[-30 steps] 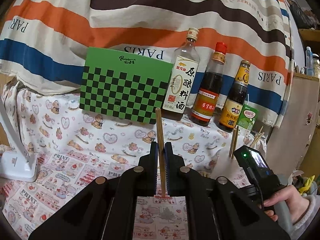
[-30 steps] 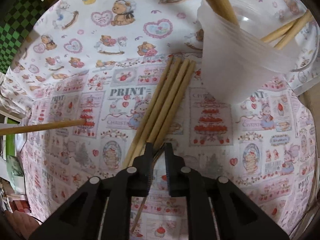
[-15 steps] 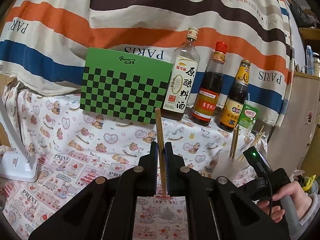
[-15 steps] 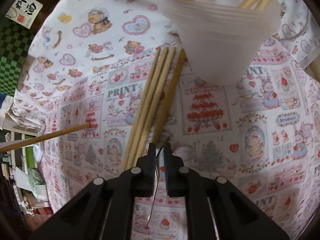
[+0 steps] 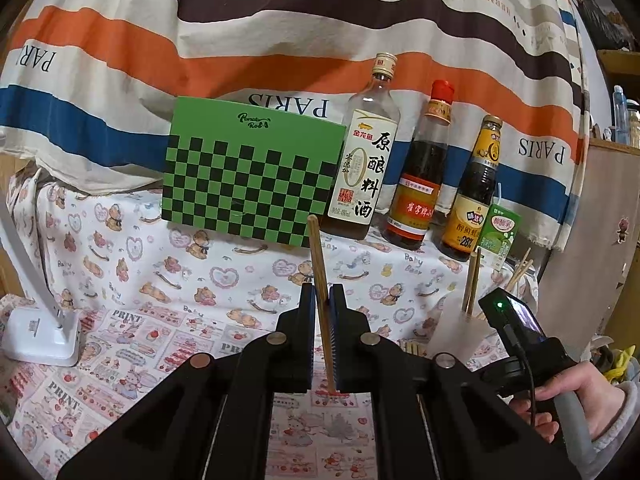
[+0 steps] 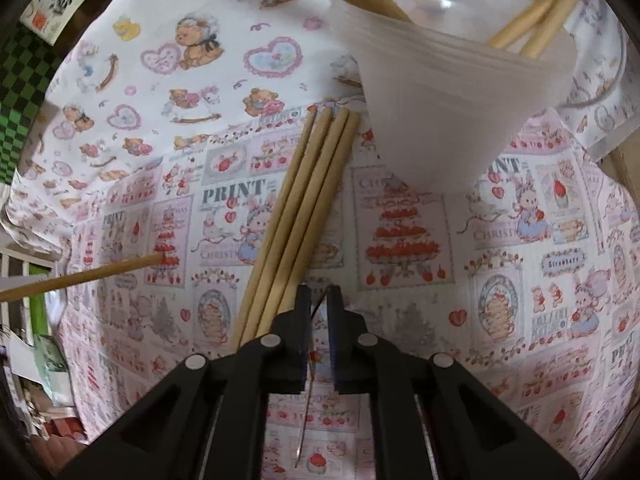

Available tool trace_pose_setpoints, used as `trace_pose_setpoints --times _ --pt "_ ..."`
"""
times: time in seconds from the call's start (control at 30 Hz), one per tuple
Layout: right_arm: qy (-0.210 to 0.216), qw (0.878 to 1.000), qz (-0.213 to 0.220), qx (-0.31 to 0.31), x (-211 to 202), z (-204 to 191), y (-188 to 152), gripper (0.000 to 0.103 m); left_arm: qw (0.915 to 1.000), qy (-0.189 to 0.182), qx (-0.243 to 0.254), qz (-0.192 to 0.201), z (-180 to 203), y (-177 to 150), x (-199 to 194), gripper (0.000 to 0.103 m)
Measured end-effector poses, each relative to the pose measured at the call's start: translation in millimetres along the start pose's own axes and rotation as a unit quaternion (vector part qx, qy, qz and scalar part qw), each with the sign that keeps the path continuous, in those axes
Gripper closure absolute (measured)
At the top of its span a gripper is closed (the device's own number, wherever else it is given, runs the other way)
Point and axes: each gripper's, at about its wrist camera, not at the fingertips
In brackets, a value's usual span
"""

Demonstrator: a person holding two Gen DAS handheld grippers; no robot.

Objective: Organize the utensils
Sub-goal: 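Lift the fork with the right gripper while the left gripper lifts its chopstick, then carry the left gripper's chopstick to the cup while the right gripper carries the fork there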

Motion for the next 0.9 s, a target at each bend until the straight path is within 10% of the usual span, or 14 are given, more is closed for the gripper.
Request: trace_pose_setpoints --times 0.37,0.67,0.9 --pt "0.09 0.978 0.175 -0.07 -65 -9 -36 0.102 0.9994 0.004 0.032 0.016 9 4 -12 0.098" --pt "0.205 0.89 0.403 -0.057 -163 50 -73 0.102 0.9956 -0.043 0.08 0.023 50 21 -21 0.098" --pt "0.247 0.859 0.449 -0.014 -176 97 -57 0.102 0.983 -0.138 0.112 0.046 105 48 -36 0.098"
Point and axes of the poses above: each gripper's, at about its wrist camera, not at the fingertips, and x roughly the way its jaws point, z to its right, y to its top, and after that the axes turned 7 degrees about -z, right-handed
